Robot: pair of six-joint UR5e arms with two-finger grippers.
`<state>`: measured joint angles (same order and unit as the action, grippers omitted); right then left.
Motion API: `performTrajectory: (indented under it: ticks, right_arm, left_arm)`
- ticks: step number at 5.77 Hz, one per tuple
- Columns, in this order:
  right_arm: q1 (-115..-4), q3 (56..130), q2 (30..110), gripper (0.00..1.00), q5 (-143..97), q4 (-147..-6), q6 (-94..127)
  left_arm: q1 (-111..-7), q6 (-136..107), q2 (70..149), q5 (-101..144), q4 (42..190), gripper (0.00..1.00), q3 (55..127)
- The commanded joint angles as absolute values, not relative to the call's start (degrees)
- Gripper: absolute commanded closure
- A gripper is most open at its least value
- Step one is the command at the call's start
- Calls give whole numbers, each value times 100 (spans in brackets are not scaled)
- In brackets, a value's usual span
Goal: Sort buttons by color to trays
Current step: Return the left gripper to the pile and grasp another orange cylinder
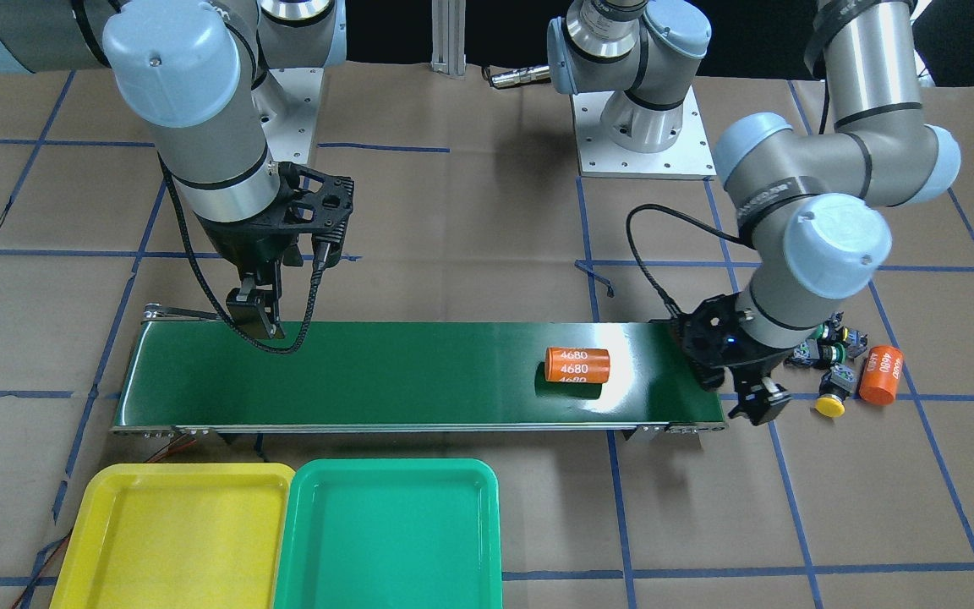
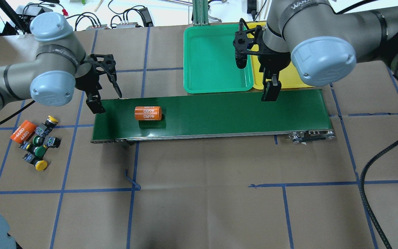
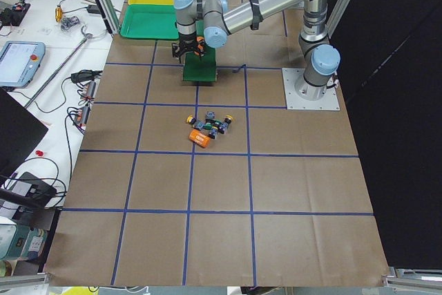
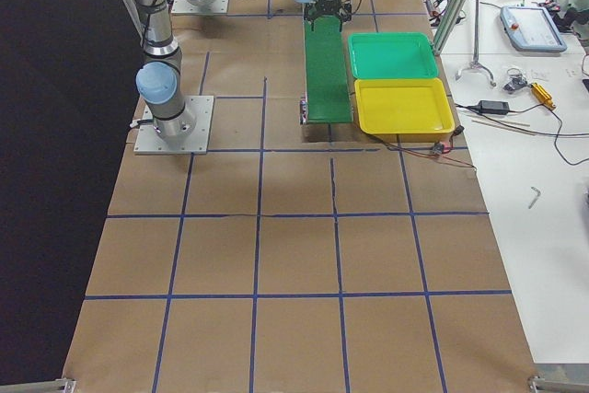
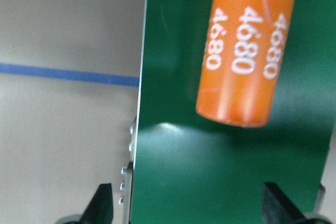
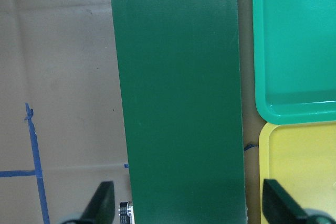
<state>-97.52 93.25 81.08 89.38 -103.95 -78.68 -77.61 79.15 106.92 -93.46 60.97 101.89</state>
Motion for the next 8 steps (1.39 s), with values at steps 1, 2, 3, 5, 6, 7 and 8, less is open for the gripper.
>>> performTrajectory:
  ticks: [1, 2, 3, 5, 6, 7, 8]
  right_arm:
    - [-9756, 9325, 8112, 0, 8930, -10389, -7805]
    - [-9756, 9325, 8112, 0, 8930, -10389, -7805]
    - [-9756, 9325, 8112, 0, 8930, -10389, -7805]
    - [-9765, 9334, 8112, 0, 8930, -10380, -7805]
    - [-9765, 9334, 8112, 0, 8930, -10380, -7796]
    - [-9773, 9325, 8112, 0, 8930, -10380, -7805]
    - [-9773, 9334, 8112, 0, 8930, -10380, -7796]
  left_arm:
    - [-6676, 7691, 10714, -9255, 6082, 2, 10213]
    - [-5792, 7699, 10870, -8524, 6091, 2, 10195]
    - [-5409, 7586, 11185, -8464, 6082, 2, 10013]
    - [-5037, 7233, 11748, -8525, 6082, 2, 9399]
    - [-4793, 7216, 11916, -8534, 6073, 2, 9491]
    - [-4755, 7155, 11979, -8552, 6082, 2, 9518]
    - [-4737, 7154, 12023, -8560, 6099, 6, 9553]
